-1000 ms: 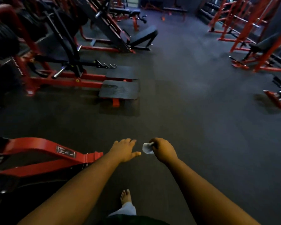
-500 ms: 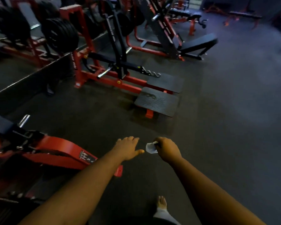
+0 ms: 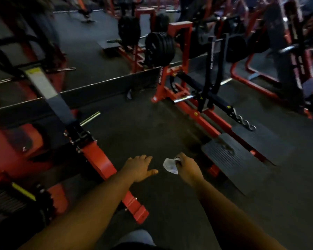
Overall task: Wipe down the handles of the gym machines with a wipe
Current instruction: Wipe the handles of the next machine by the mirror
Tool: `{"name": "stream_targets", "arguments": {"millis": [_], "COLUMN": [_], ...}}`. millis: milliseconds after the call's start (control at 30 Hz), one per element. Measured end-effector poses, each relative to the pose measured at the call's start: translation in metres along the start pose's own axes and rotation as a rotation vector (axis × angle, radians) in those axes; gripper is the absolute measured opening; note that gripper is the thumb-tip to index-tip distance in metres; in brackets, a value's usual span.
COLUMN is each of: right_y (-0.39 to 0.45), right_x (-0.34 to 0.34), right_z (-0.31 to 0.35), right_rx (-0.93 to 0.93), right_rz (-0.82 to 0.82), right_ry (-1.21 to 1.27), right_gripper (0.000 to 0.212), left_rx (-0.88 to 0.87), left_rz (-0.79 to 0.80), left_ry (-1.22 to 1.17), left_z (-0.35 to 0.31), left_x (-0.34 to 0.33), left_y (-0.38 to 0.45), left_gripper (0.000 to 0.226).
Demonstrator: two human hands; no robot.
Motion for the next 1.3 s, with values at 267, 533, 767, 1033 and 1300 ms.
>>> {"name": "stream_targets", "arguments": {"millis": [267,533,767,1033,1300], "right_y": [0.16,0.305,0.421,0.56,0.647], "right_x": [0.015,0.044,0.05,-0.013,-0.021], "right_z": [0.067,0.124,0.199,0.326,0.466], "right_rx": [0.16,0.226,0.282,0.328,0.591], "right_rz": [0.166,0.261,0.371,0.645,0.659], "right_ry": [0.006,0.153,0.153,-0.155,0.147], "right_gripper": [0.005,0.025,0.014,0.02,0.012], "left_rx": [0.175,0.256,0.366,0.577,0.833], "left_rz": [-0.013,-0.039,-0.097,-0.165,-0.306], "left_ry": [-0.15,-0.282,-0.361,-0.56,-0.675], "left_z": [0.077,0.171,0.268,0.397,0.508], "left_x": [0.049,0.126,0.181,0.214,0.264], "left_y": [0.08,0.159,0.194,0.212,0.179], "left_gripper": [0.084,0.084,0.084,0.085,0.078]}}
Point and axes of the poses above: each hand's wrist, its own y-axis towards the middle knuckle, its own x-axis out of the back of the hand, z = x × y, the point moved 10 cm from there along y, towards the middle knuckle, and after that the axes turned 13 degrees about z, right-handed, at the moved point
